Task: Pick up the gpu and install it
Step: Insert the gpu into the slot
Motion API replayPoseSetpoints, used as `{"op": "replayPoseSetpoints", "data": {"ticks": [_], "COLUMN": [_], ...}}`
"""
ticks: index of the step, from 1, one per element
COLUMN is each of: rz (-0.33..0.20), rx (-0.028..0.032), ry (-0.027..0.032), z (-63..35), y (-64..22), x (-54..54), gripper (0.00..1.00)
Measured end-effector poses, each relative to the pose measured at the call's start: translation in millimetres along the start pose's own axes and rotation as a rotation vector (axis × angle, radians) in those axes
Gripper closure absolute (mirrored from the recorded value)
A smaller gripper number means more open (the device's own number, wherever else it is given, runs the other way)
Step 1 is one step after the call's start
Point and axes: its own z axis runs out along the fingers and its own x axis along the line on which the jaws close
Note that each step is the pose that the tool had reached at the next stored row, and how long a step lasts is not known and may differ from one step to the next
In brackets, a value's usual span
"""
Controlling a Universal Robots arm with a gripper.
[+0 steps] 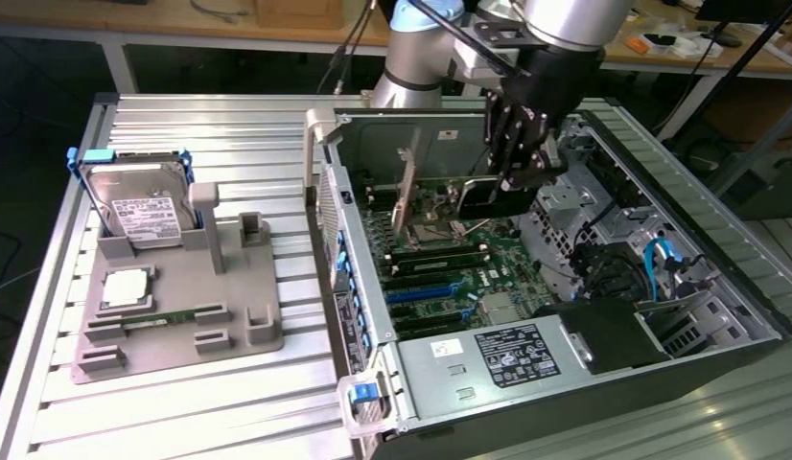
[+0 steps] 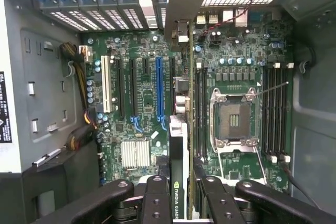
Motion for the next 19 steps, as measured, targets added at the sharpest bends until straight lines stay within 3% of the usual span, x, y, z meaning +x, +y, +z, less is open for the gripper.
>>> {"op": "replayPoseSetpoints", "data": {"ticks": [3,6,10,15,19], "rz": [0.0,0.001,0.0,0.001,0.001], "rx": [-0.0001,-0.0001,-0.0002,-0.0002,-0.0002], "ry": [-0.0002,-0.0004,-0.0002,-0.0003,-0.0004], "z": [9.8,16.5,22.8,41.7,54.0], "y": [0.9,11.5,11.6,11.6,16.4], "x": [-0.1,0.2,3.7,20.2,25.1], "gripper": [0.73,0.73,0.73,0.73,0.73]}}
